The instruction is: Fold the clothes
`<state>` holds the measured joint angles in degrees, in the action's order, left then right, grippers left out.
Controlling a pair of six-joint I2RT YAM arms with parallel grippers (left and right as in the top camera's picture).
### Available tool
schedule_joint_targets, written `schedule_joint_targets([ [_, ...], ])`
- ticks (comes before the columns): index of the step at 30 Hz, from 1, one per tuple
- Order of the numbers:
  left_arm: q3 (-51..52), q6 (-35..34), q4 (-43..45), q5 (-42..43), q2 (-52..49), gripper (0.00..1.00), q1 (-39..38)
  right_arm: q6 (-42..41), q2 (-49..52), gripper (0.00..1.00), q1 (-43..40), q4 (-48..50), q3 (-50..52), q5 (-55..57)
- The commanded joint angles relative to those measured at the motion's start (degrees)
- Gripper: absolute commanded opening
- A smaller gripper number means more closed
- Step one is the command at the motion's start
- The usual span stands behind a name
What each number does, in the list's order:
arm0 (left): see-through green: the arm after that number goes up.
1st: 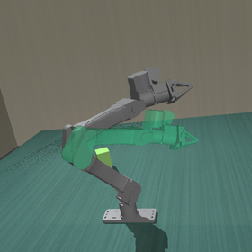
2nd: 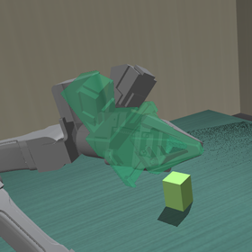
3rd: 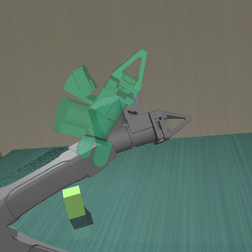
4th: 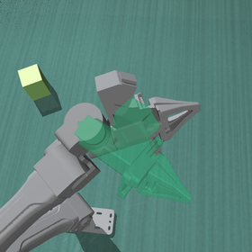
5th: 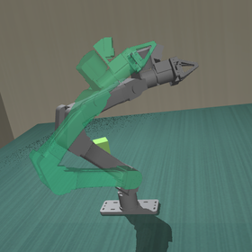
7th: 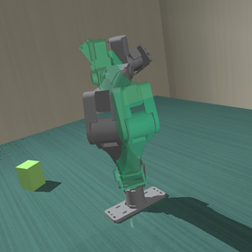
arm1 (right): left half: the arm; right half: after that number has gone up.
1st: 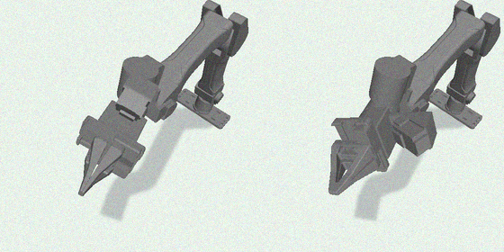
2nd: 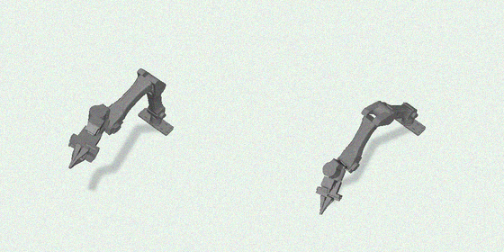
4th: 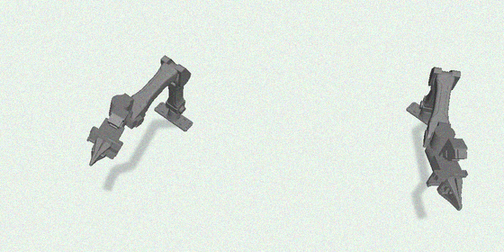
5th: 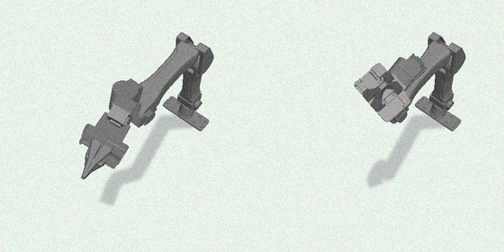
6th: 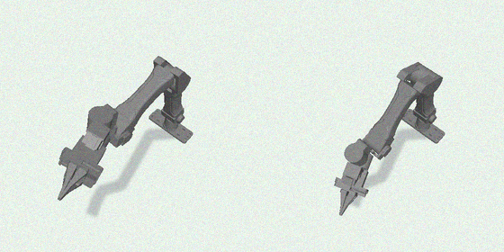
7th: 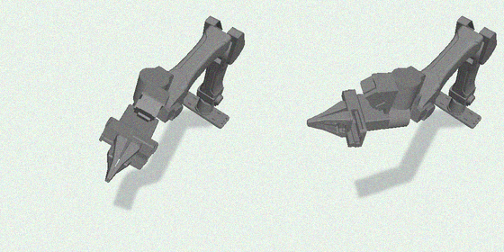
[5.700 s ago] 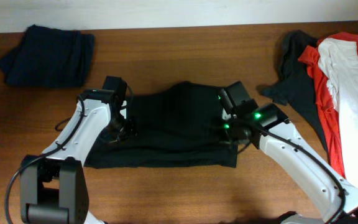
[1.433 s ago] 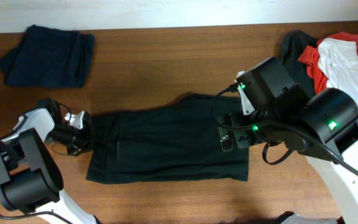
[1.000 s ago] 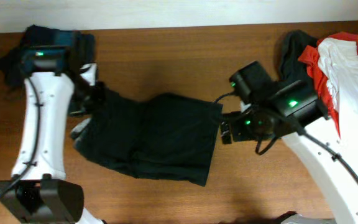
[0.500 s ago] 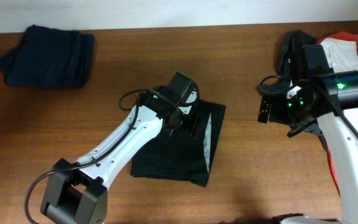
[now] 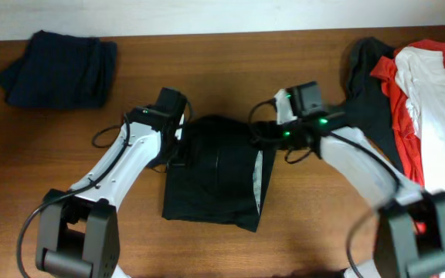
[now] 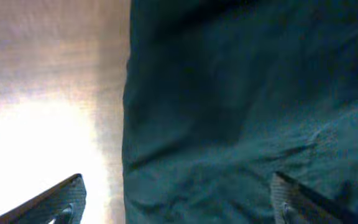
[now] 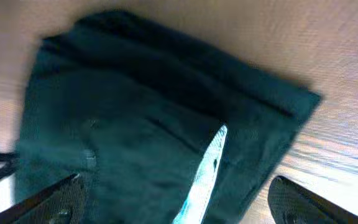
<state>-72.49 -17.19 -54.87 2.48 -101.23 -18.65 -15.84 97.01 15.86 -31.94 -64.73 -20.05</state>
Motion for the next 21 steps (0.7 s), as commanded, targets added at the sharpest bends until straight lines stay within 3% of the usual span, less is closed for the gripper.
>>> schedule_joint_targets([
  [1,1.70,-0.13,0.15,-1.07,0.48,0.99,0.35,2.05,7.61,0.96,0.59,7.17,0.55,-1.01],
  [4,1.97,-0.13,-0.11,-3.87,0.48,0.99,0.35,1.88,11.56,0.94,0.59,9.27,0.55,-0.98],
  [5,1.97,-0.13,0.07,-4.00,0.48,0.99,0.35,1.90,12.13,0.89,0.59,9.31,0.55,-0.98],
  [7,1.97,-0.13,0.61,-4.00,0.48,0.99,0.35,1.90,12.33,0.71,0.63,9.31,0.55,-1.01],
  [9,1.97,-0.13,0.79,-4.00,0.48,0.99,0.35,1.90,12.33,0.68,0.63,9.31,0.52,-0.96],
  [12,1.97,-0.13,0.85,-4.00,0.48,0.99,0.35,1.90,12.33,0.54,0.63,8.68,-0.68,-0.96],
  [19,1.97,-0.13,1.07,-4.00,0.48,0.99,0.35,2.08,12.33,0.51,0.66,6.67,-2.47,-0.98],
  [21,1.97,-0.13,1.09,-3.98,0.48,0.99,0.35,2.10,12.33,0.46,0.63,6.03,-2.47,-0.96],
])
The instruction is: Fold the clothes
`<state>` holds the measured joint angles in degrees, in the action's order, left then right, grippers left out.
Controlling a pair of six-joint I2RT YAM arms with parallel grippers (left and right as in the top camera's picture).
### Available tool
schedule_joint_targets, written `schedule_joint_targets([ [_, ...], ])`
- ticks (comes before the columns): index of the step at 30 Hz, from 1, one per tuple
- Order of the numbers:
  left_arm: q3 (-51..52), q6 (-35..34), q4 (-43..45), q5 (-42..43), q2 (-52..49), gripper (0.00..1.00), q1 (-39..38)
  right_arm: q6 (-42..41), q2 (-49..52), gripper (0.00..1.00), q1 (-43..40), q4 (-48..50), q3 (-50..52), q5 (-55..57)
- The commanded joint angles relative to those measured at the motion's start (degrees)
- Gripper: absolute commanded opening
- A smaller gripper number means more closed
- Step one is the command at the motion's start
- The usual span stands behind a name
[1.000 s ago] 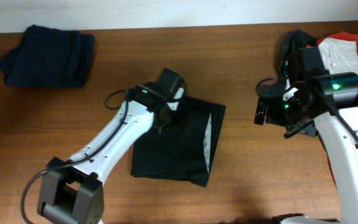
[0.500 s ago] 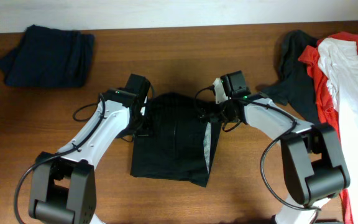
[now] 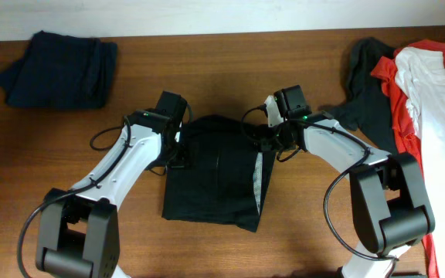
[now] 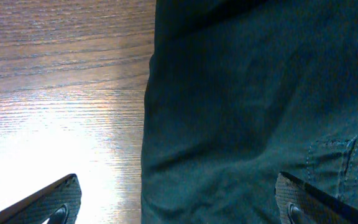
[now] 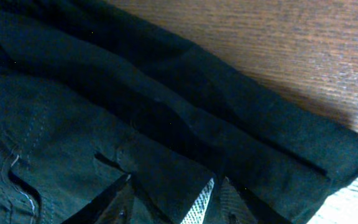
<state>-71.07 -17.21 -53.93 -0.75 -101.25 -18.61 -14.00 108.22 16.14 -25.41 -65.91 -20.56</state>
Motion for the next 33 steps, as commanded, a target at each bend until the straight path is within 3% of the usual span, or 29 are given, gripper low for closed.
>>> schedule_joint_targets([
  [1,0.55,-0.11,0.26,-0.74,0.50,0.99,0.31,0.24,1.11,0.46,0.39,-0.96,-1.27,-0.46],
  [2,0.55,-0.11,0.28,-0.74,0.50,0.99,0.31,0.24,1.11,0.46,0.42,-1.22,-1.27,-0.48],
  [6,0.55,-0.11,0.28,-0.72,0.50,0.99,0.42,0.09,1.11,0.06,0.39,-1.38,-1.29,-0.44],
  [7,0.55,-0.11,0.28,-0.74,0.50,0.99,0.42,0.07,1.11,0.04,0.39,-1.38,-1.29,-0.44],
  [11,0.55,-0.09,0.26,-0.74,0.50,0.99,0.52,0.04,0.50,0.04,-0.68,-4.57,-3.19,-0.42],
  [20,0.55,-0.11,0.79,-0.74,0.50,0.99,0.52,-1.49,-2.23,0.04,-2.69,-31.56,-17.68,6.67],
  [23,0.55,-0.11,0.81,-0.74,0.50,0.99,0.52,-6.19,-2.21,0.04,-2.67,-38.64,-17.62,19.93],
  [25,0.55,-0.11,0.79,-0.74,0.50,0.99,0.52,-6.25,-2.10,0.04,-2.69,-39.63,-16.72,22.43],
  [26,0.55,-0.11,0.81,-0.72,0.50,0.99,0.52,-6.27,-2.10,0.05,-2.69,-39.60,-15.87,22.80],
  [27,0.55,-0.11,0.81,-0.70,0.50,0.99,0.52,-6.27,-2.01,0.12,-2.69,-39.76,-14.80,22.77],
  [28,0.55,-0.11,0.81,-0.70,0.50,0.99,0.52,-6.27,-1.99,0.44,-2.69,-40.83,-13.94,22.77],
  [29,0.55,-0.11,0.81,-0.57,0.50,0.99,0.52,-6.27,-2.01,0.64,-2.69,-43.12,-13.90,22.75],
  [33,0.55,-0.11,0.94,-0.57,0.50,0.99,0.52,-2.80,-2.29,0.64,-2.67,-50.73,-16.09,16.04],
])
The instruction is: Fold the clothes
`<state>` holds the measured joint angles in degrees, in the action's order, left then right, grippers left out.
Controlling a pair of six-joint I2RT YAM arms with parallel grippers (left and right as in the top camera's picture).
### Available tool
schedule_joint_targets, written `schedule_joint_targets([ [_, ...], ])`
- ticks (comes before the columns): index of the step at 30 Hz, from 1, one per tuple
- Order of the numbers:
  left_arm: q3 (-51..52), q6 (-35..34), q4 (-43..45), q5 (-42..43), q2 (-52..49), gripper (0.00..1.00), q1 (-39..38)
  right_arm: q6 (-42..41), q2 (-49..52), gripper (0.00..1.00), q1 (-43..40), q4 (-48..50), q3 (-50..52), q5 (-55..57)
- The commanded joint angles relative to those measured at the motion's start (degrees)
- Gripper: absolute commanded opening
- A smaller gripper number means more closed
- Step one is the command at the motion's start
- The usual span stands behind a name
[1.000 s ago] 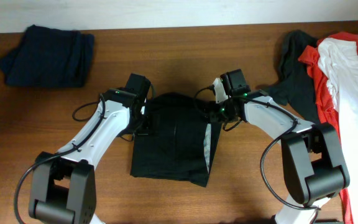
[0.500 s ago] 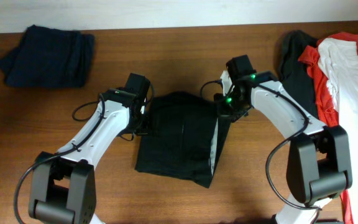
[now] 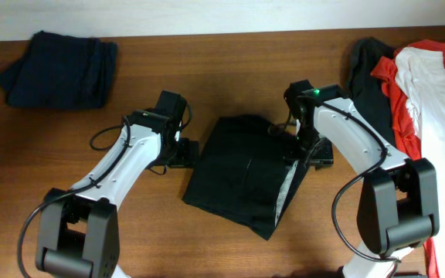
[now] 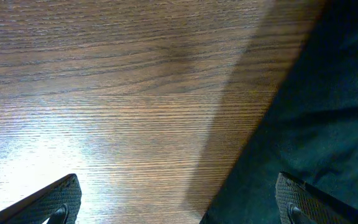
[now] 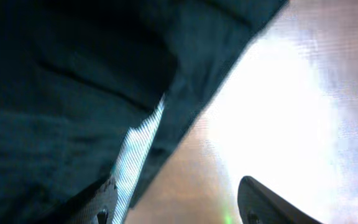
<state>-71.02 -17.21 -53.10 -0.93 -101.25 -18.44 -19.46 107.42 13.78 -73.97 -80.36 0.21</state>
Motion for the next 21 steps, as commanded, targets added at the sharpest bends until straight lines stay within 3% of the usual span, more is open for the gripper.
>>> schedule_joint_targets([
  [1,0.50,-0.11,0.13,-0.39,0.50,0.99,0.35,7.08,-2.16,0.57,-0.24,-2.58,-2.19,-11.50],
  [3,0.50,-0.09,0.09,-0.42,0.50,0.99,0.35,16.96,-3.26,0.47,0.98,-3.82,-2.14,-21.57],
  [4,0.50,-0.09,0.13,-0.46,0.50,0.99,0.37,23.32,-3.23,0.31,3.45,-5.38,-1.42,-25.70],
  [5,0.50,-0.09,0.13,-0.44,0.50,0.99,0.79,23.71,-3.23,0.05,6.56,-4.31,0.79,-27.02],
  [8,0.50,-0.11,-0.11,-0.42,0.50,0.99,3.21,23.43,-3.19,0.04,10.75,5.27,8.68,-34.53],
  [11,0.50,-0.09,-0.42,-0.37,0.50,0.99,5.81,18.51,-3.13,0.04,10.88,12.90,16.33,-34.03],
  [13,0.50,-0.09,-0.74,-0.37,0.50,0.99,6.99,11.02,-3.13,0.04,10.91,16.31,20.81,-27.93],
  [15,0.50,-0.09,-0.79,-0.35,0.50,0.99,6.99,5.77,-3.13,0.05,10.91,16.22,22.51,-21.77],
  [19,0.50,-0.07,0.15,0.04,0.50,0.99,6.99,5.42,-3.43,0.07,10.88,12.79,21.33,-21.84],
  [21,0.50,3.48,1.53,6.64,0.50,0.99,6.99,5.44,-6.10,0.10,10.69,8.85,15.80,-20.65],
])
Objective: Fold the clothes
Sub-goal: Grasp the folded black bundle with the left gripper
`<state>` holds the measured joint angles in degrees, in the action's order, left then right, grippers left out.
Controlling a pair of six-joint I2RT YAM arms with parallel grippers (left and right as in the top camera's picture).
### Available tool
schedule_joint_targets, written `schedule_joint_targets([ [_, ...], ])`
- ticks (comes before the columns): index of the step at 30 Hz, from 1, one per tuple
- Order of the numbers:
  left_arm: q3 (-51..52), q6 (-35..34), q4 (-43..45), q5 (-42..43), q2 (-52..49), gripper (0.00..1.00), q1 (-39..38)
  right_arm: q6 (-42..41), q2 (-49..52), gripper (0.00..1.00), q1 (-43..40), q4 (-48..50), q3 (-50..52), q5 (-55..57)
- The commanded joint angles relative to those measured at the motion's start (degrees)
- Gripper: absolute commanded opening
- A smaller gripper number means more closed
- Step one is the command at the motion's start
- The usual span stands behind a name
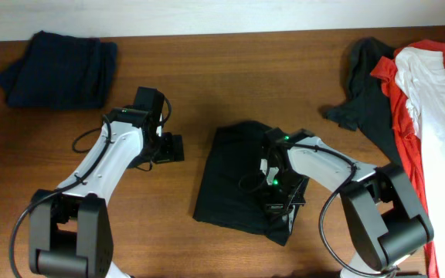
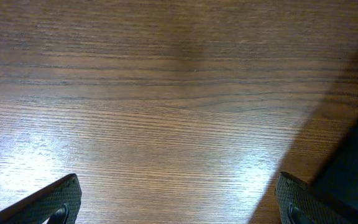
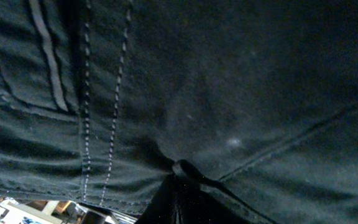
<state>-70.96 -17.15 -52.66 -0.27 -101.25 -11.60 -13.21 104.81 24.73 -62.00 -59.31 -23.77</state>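
A folded black garment [image 1: 238, 174] lies in the middle of the table, turned slightly askew. My right gripper [image 1: 278, 202] is down on its lower right part, shut, with a pinch of the dark fabric [image 3: 185, 124] bunched between the fingers; my right gripper [image 3: 180, 190] is barely seen against the cloth, which fills the right wrist view. My left gripper [image 1: 173, 148] stands open over bare wood to the left of the garment, apart from it. In the left wrist view my left gripper [image 2: 179, 202] has only table between its fingertips, and the garment's edge shows at far right.
A folded dark navy garment [image 1: 59, 68] sits at the back left corner. At the right edge lies a loose pile: a black piece [image 1: 365, 89], a red one [image 1: 399, 104] and a white one [image 1: 433, 96]. Brown wooden table [image 1: 230, 77] all round.
My right gripper was open at the garment's upper right edge; now it is shut on fabric at the lower right. My left gripper has moved left, farther from the garment, which sits slightly lower.
First both grippers were open at the garment's upper corners. Then the right one was nearly shut on the top right edge. Then the garment lay shifted right and turned, the left gripper off it. Now the right gripper pinches its lower right part.
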Motion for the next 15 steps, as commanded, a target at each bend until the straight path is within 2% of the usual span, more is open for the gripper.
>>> schedule_joint_targets([
  [1,0.44,4.04,1.31,7.74,0.50,0.99,0.15,-0.81,-4.44,0.17,-0.81,-4.81,-7.74,4.98],
  [2,0.44,4.04,1.22,9.27,0.50,0.99,0.13,-0.81,-5.40,0.61,-2.12,-7.41,-11.63,7.52],
  [3,0.44,5.53,1.20,11.61,0.50,0.99,0.15,-0.76,-5.75,0.99,-3.85,-10.14,-15.43,9.92],
  [6,0.61,7.58,0.98,17.84,0.50,0.99,0.13,-0.76,-5.77,0.99,-10.43,-13.18,-23.50,14.84],
  [10,4.44,10.84,3.21,21.29,0.44,0.99,-0.70,-0.79,-5.68,0.99,-22.95,-8.39,-26.58,20.48],
  [15,15.34,10.80,18.93,33.33,-1.18,0.99,-3.34,-0.79,-5.66,0.99,-31.21,-7.61,-26.49,20.41],
])
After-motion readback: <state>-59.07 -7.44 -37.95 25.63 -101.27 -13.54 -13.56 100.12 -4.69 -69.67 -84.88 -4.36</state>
